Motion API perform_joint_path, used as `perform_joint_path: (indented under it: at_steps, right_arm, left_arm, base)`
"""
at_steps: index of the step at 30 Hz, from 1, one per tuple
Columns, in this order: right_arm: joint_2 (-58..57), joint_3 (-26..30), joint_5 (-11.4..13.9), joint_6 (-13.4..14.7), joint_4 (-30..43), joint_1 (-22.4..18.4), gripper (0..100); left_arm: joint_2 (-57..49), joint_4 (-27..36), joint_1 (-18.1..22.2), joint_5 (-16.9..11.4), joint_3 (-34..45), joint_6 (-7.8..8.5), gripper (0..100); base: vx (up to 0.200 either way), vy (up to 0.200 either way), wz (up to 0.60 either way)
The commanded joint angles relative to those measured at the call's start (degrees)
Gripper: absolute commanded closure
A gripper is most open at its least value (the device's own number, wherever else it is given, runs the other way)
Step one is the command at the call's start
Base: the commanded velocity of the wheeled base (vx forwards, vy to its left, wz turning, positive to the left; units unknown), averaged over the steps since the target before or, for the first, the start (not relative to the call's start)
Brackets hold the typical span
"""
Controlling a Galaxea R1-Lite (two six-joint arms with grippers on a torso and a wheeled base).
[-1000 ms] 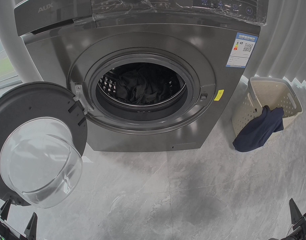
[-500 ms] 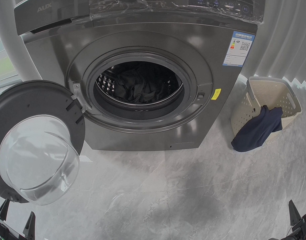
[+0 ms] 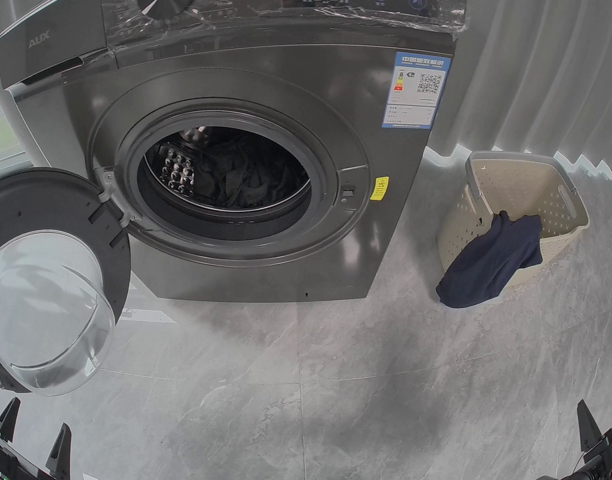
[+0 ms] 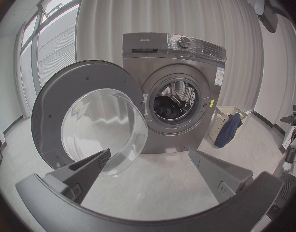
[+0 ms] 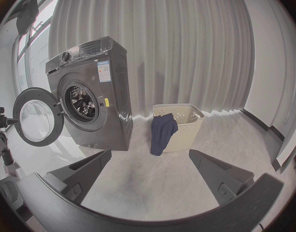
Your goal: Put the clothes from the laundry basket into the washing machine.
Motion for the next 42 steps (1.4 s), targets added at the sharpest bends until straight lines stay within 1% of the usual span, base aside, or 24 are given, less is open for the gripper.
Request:
perform_joint_path:
  at_steps: [1,5,7,31,42]
  right_arm:
    - [-0.71,1.01,-0.03,0.06,0.0,0.04,0]
    - [-0.71,1.01,-0.03,0.06,0.0,0.04,0]
    - [-0.71,1.01,-0.03,0.06,0.0,0.04,0]
    - [-0.71,1.01,0.06,0.06,0.0,0.04,0]
    - [-0.71,1.01,-0.03,-0.03,0.0,0.04,0]
  left_arm:
    - [-0.19,-0.01,-0.08,-0.09,0.92,0.01,0]
    - [-0.11,0.07,-0.08,-0.18,0.92,-0.08,0]
    - [-0.11,-0.01,-0.17,-0.18,0.92,-0.43,0]
    - [-0.11,-0.01,-0.17,-0.09,0.92,-0.61,0]
    - [-0.11,-0.01,-0.17,-0.09,0.92,-0.43,0]
  base:
    - [0.0,-0.2,0.0]
    - [0.0,-0.2,0.0]
    - [0.0,-0.2,0.0]
    - [0.0,-0.2,0.0]
    - [0.0,-0.2,0.0]
